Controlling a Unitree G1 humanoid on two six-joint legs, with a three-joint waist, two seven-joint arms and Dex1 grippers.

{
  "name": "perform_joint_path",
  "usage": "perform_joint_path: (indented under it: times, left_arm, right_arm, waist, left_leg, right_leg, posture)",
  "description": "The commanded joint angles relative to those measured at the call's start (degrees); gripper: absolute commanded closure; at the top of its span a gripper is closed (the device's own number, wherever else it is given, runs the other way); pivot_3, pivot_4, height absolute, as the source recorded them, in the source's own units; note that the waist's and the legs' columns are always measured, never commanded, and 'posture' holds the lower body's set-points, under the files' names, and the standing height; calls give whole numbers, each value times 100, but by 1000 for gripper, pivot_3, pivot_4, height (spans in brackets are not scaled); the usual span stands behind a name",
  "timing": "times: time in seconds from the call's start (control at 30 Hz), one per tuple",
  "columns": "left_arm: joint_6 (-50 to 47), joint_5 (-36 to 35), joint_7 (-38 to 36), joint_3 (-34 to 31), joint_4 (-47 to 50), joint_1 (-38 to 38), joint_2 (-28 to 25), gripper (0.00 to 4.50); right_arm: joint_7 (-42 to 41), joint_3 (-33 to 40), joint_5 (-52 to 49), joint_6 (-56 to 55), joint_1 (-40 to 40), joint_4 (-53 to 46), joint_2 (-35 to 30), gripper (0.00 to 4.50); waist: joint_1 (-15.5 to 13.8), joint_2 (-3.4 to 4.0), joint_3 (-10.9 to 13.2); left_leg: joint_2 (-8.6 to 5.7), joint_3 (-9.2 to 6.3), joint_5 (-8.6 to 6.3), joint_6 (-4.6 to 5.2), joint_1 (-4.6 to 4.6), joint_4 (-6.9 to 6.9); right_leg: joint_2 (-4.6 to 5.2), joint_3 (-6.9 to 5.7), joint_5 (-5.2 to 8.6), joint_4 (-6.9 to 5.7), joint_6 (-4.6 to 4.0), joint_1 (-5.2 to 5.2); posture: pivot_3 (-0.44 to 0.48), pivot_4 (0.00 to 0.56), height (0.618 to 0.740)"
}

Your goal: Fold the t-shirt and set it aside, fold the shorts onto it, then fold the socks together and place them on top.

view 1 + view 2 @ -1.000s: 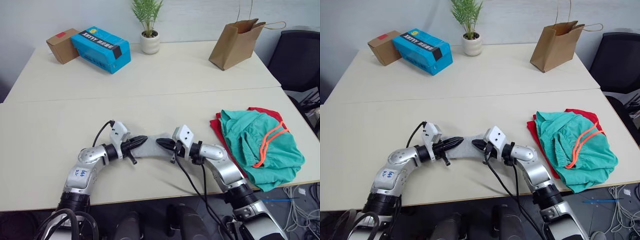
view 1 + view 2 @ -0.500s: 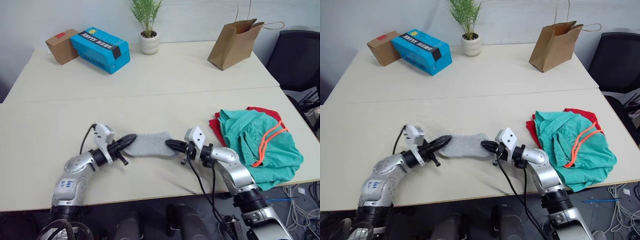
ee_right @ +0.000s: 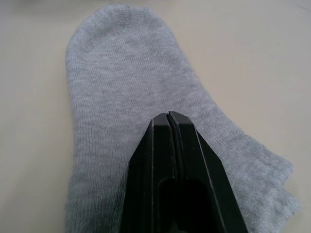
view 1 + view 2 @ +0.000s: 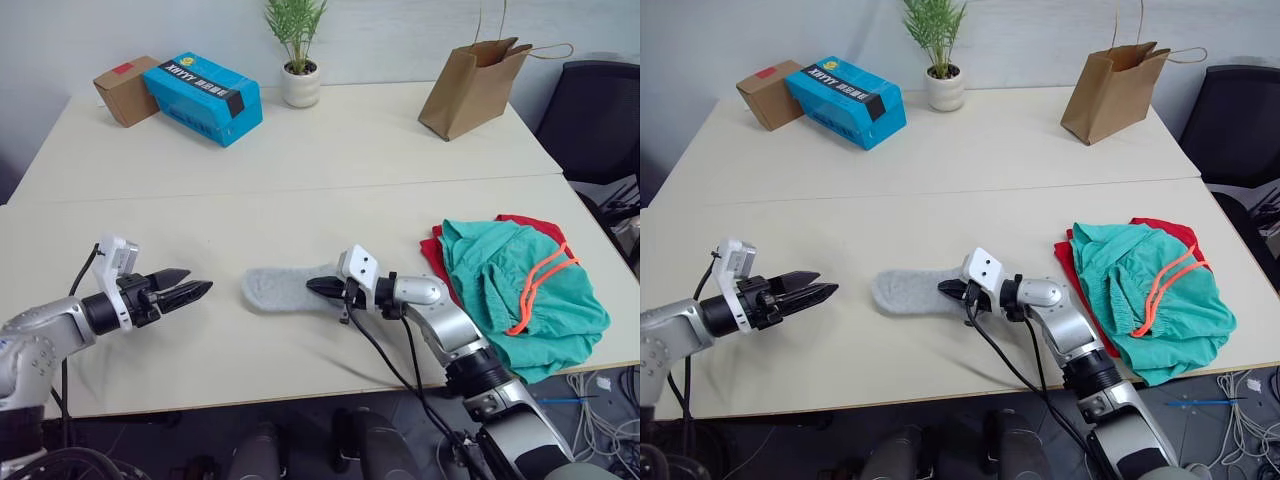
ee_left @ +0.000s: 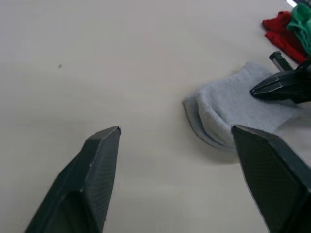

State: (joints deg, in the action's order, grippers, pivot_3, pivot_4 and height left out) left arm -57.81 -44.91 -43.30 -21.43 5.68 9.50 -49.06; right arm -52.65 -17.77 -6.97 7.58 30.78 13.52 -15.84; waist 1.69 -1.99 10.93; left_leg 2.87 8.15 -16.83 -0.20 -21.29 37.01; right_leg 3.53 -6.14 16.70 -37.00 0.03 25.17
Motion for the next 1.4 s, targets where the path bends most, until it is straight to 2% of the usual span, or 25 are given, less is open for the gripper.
perform_joint_path:
  times: [0.03,0.1,0.27,0.57,0.73,0.83,1.03,1.23,1.4]
  left_arm:
    - [-1065,-429,192,152,-218,667,22,25]
    - [-1502,-458,429,237,-518,1115,227,25]
    - [-2158,-74,563,1078,-942,1709,278,25]
    - [-2681,-35,463,1469,-1453,2404,745,25]
    - [-2879,6,452,1581,-1430,2605,952,25]
    - [-2776,131,578,1476,-1584,2676,1076,574]
    - [-2732,121,565,1361,-1470,2729,1216,2459]
    - [-2525,51,376,1464,-960,2762,1135,4376]
    - [-2538,49,219,1604,-722,2797,1039,4463]
  right_arm:
    - [-151,-162,102,12,-65,3,-14,4500]
    - [-169,-166,125,4,-77,20,0,4500]
    - [-160,-171,139,23,-69,18,59,4500]
    - [-170,-99,65,193,-151,-104,121,4500]
    - [-143,-104,100,227,-169,-141,153,4500]
    - [-135,-113,117,219,-176,-130,167,4500]
    - [-133,-118,153,174,-206,-73,170,4500]
    - [-133,-131,166,203,-260,-95,164,4500]
    - [-144,-135,163,225,-280,-116,157,4500]
  waist:
    - [-6,1,0]
    - [-9,0,0]
    - [45,-4,-2]
    - [-13,-5,-4]
    - [-8,-6,-4]
    - [-3,-6,-4]
    - [3,-6,-4]
    - [4,-7,-4]
    - [6,-6,-4]
  left_leg:
    - [0,0,5,-10,1,0]
    - [-1,0,11,-20,3,0]
    - [0,8,15,-33,6,-4]
    - [-6,8,8,-67,14,5]
    - [-6,9,24,-44,13,8]
    - [-6,9,24,-45,14,7]
    - [-5,9,26,-47,11,7]
    - [-4,10,27,-51,10,6]
    - [-5,10,28,-53,10,6]
  right_leg:
    - [0,0,0,0,0,-1]
    - [0,-1,0,-3,0,-2]
    - [-3,4,0,-9,0,3]
    - [0,10,3,-32,-5,5]
    - [0,10,3,-36,-5,6]
    - [0,11,3,-37,-5,6]
    - [-1,11,4,-39,-7,10]
    - [-1,11,5,-41,-9,13]
    - [-2,12,6,-41,-10,13]
  posture:
    - [0,150,740]
    - [0,150,740]
    - [0,150,740]
    - [0,150,740]
    - [0,150,740]
    - [0,150,740]
    - [0,150,740]
    - [0,150,740]
    - [0,150,740]
